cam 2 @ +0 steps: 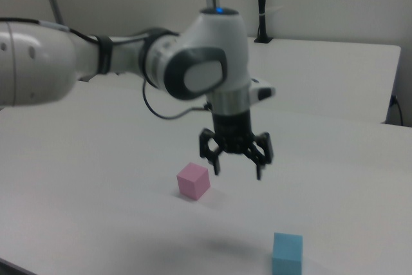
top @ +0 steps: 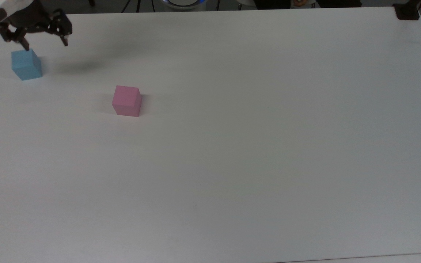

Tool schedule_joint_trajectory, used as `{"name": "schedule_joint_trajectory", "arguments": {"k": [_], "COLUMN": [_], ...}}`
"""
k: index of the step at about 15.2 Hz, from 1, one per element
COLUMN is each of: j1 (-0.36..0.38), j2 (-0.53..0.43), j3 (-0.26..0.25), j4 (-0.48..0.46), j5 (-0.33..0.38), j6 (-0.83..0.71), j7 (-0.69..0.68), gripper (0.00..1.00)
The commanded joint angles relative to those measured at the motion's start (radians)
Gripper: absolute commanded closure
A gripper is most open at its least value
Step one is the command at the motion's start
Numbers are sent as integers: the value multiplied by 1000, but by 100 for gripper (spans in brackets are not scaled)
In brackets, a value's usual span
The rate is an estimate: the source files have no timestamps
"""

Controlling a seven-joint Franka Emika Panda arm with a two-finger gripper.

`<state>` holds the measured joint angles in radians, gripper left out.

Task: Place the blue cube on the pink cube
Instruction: 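Move the open gripper over the light-blue cube, then lower the gripper around the light-blue cube and close it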

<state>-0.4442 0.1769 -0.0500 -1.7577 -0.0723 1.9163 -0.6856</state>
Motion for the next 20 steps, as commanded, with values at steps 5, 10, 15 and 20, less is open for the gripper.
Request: {"name": "schedule_joint_trajectory", "arguments": {"k": [5, 10, 15, 20], "j1": [-143, -177, -192, -197], "j2": [-13, 42, 79, 104], "j3": [-1, -11, -11, -11], "j4": [-167, -169, -227, -232], "j5": [23, 25, 45, 45], "j6": [285, 337, 438, 475], "j7": [-251, -269, -268, -264], "gripper": [0, 0, 0, 29]}}
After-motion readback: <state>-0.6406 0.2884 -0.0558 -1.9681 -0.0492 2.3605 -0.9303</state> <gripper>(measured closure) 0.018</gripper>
